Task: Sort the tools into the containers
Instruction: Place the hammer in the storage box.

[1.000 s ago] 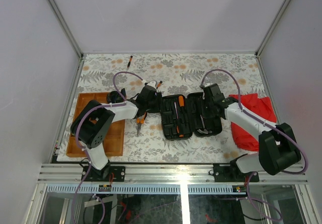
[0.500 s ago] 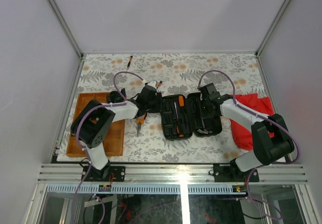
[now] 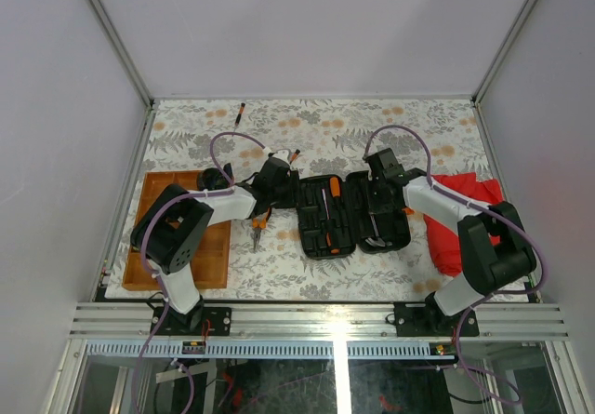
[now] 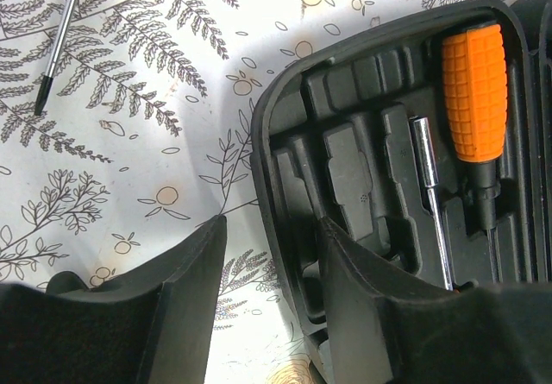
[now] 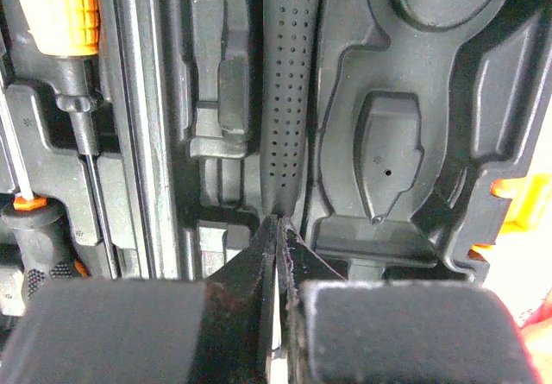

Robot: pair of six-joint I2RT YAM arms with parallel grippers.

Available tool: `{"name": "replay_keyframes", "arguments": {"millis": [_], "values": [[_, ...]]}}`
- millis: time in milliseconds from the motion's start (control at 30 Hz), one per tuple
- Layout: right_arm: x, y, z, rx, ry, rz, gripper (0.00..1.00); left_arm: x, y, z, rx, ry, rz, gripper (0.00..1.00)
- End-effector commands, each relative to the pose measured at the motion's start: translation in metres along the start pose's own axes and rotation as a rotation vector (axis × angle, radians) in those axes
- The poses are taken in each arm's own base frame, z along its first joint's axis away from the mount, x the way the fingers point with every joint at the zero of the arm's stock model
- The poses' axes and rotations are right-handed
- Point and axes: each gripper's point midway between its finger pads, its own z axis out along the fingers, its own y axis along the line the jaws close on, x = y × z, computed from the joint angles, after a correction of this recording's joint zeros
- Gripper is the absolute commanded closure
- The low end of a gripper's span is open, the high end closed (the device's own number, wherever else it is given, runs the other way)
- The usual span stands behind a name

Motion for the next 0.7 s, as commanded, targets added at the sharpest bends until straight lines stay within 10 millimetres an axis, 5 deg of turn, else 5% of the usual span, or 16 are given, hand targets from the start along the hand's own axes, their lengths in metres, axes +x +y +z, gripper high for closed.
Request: {"name": "replay_keyframes", "arguments": {"millis": [0,433,567,667], "values": [[0.033,0.004,0.008,-0.029,0.140,0.004,1.00,0.000,0.009,0.004,-0.038,0.010,0.023,0.56],[0.082,0.014,0.035,0.005,0.340,-0.030,1.00,0.002,0.004,0.006,-0.020,0.021,0.031,0.64],[0.083,0.021,0.038,0.004,0.337,-0.032,1.00,0.001,0.004,0.006,-0.021,0.020,0.032,0.64],[0.066,0.021,0.028,0.013,0.259,-0.025,1.00,0.000,0.004,0.004,-0.022,0.017,0.032,0.64]]}}
